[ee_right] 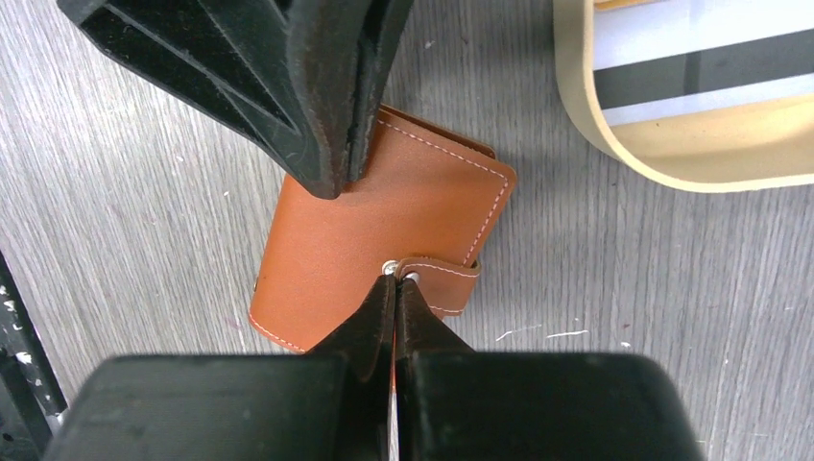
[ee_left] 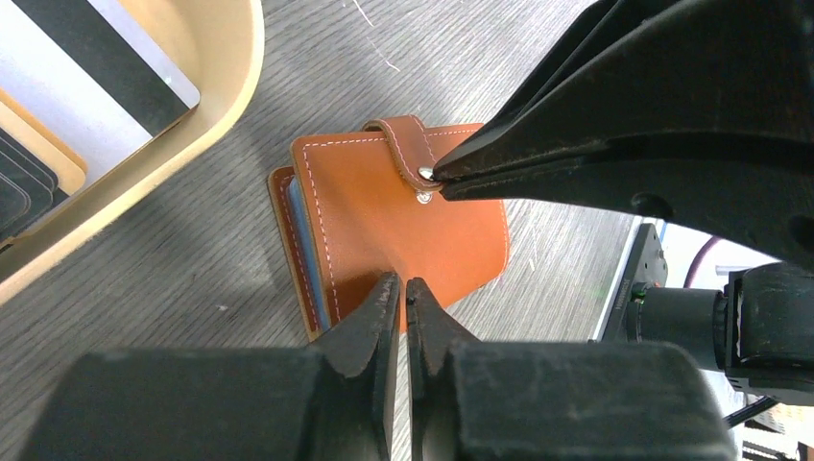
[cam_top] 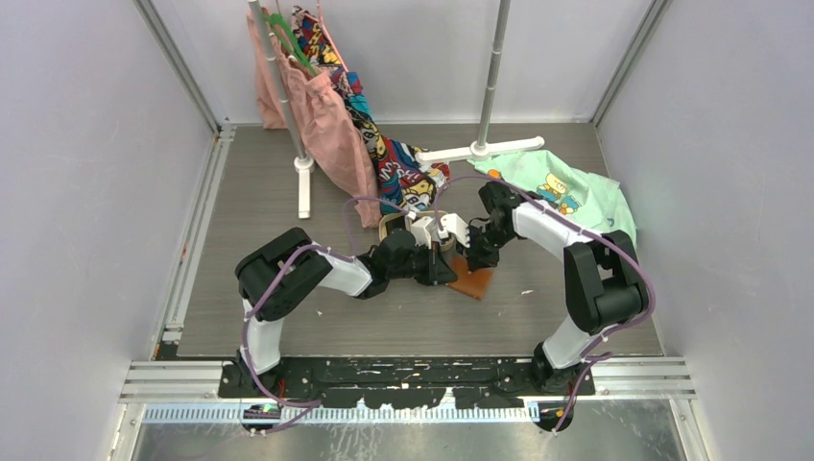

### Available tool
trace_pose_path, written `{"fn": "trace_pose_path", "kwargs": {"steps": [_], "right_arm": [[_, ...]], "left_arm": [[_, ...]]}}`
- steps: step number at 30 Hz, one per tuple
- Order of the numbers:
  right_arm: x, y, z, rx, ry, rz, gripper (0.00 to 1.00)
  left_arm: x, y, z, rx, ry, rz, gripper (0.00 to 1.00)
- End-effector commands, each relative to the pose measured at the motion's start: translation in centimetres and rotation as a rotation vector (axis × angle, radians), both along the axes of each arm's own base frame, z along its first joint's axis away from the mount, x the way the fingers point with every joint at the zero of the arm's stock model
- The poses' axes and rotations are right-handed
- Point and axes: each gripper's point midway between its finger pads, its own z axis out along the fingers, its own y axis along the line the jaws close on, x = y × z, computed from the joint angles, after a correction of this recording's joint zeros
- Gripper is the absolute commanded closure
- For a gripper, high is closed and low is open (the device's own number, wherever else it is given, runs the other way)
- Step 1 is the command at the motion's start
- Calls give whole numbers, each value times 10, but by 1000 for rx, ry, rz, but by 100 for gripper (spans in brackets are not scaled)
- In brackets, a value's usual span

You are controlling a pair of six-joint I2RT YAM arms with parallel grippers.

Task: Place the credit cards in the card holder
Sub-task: Close the card holder at the center of the board.

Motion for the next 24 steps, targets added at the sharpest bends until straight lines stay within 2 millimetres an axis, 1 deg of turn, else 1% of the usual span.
{"fn": "trace_pose_path", "kwargs": {"steps": [1,13,24], "right_arm": [[-10,4,7,0,-18,49,99],[-19,9,10,-12,-25,70,99],[-29,6,1,-58,-18,109,99]], "left_arm": [[-2,-1,-6,17,-12,-23,92],[-2,-1,-4,15,-17,-25,93],[-3,-1,-4,15,-17,-27,93]]}}
